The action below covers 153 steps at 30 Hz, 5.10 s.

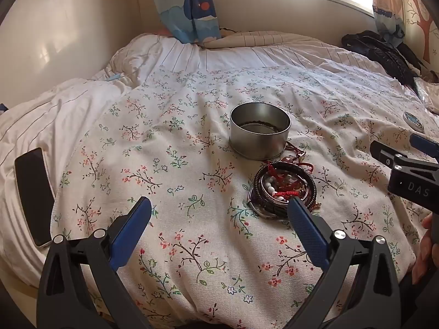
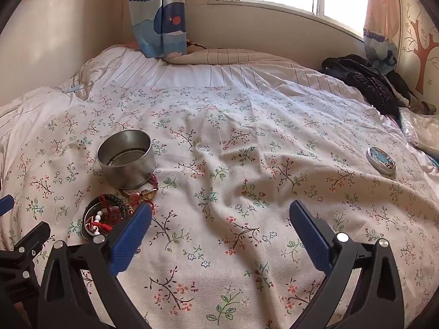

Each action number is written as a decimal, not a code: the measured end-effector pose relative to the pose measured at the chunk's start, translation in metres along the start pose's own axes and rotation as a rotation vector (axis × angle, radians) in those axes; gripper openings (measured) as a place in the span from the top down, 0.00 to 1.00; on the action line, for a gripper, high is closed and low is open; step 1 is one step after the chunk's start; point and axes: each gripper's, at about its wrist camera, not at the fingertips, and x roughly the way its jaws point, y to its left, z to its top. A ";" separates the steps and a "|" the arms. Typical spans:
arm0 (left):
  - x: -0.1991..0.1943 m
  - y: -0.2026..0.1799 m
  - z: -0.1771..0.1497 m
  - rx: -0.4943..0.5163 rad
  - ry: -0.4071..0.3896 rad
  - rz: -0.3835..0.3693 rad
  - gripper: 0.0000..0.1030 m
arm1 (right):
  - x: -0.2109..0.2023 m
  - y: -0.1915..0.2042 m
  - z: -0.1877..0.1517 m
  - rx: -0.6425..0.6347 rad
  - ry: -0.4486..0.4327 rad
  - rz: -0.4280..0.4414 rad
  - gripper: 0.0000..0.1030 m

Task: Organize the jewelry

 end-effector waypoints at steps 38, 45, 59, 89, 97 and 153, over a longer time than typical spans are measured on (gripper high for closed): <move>0.000 0.001 0.001 0.000 0.002 -0.001 0.07 | 0.001 -0.001 0.001 0.001 0.005 0.002 0.06; 0.001 0.001 0.000 -0.004 -0.002 0.001 0.07 | -0.001 -0.002 0.003 0.001 0.005 0.008 0.06; 0.015 0.027 0.005 -0.109 0.028 -0.006 0.07 | 0.030 0.039 0.002 -0.130 0.076 0.347 0.07; 0.021 0.022 0.008 -0.086 0.044 -0.084 0.07 | 0.068 0.018 0.020 0.073 0.195 0.562 0.90; 0.050 -0.019 0.023 0.036 0.097 -0.246 0.07 | 0.064 -0.009 0.026 0.177 0.133 0.556 0.90; 0.091 -0.033 0.033 0.067 0.138 -0.332 0.44 | 0.120 0.011 -0.002 -0.113 0.355 0.227 0.24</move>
